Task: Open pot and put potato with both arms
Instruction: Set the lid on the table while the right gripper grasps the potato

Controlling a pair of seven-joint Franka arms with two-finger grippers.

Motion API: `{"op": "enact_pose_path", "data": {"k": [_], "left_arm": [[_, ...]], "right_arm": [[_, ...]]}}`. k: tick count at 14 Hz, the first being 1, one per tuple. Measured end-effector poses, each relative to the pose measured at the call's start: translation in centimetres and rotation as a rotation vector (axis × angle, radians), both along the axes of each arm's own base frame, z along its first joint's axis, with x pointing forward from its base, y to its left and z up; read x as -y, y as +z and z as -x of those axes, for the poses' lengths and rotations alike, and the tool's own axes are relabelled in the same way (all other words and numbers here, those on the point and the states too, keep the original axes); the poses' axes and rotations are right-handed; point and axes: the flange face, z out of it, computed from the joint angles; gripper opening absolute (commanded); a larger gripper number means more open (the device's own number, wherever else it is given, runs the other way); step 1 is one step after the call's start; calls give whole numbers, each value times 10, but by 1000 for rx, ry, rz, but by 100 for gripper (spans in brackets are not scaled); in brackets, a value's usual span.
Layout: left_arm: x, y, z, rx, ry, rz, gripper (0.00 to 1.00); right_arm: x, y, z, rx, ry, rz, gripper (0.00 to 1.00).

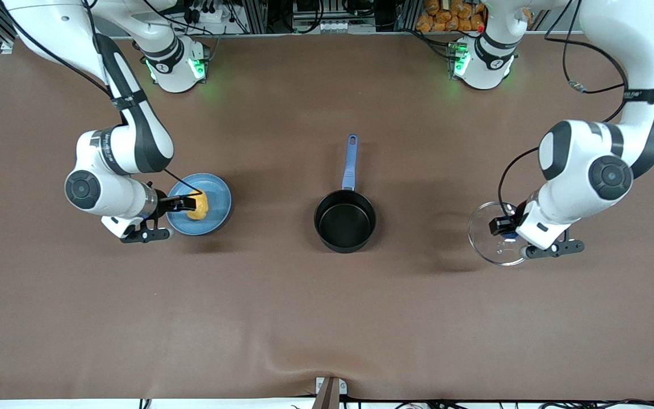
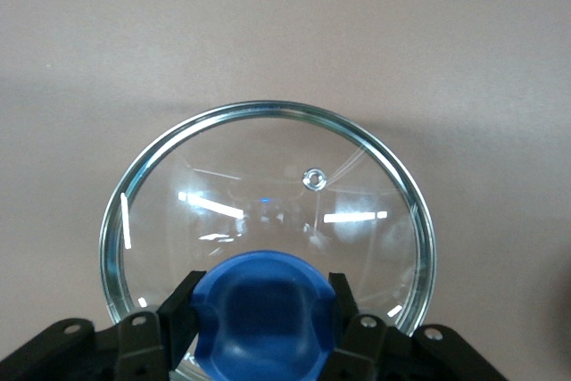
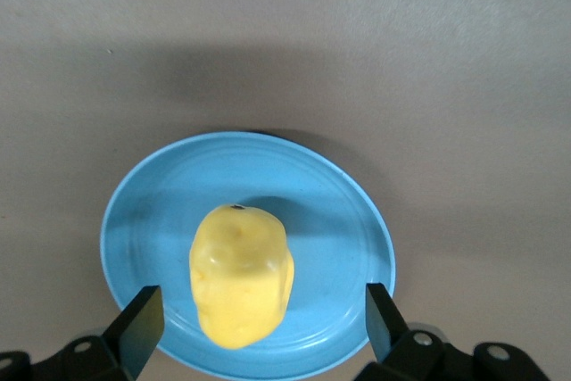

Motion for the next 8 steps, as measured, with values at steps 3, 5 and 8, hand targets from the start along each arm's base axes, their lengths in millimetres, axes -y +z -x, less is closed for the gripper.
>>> {"op": "enact_pose_path", "data": {"k": [3,5,8], "left_arm": [[1,-27,-6,16,2,5,41],[1,-44,-8,16,3,6,41],[1,-63,-10,26,5,9,41]], "right_arm": [[-8,-23,14,14,-6,4,95],[-15,-31,18,8,-17,5,89],[-21,-35,19,4,-20,7,84]]}}
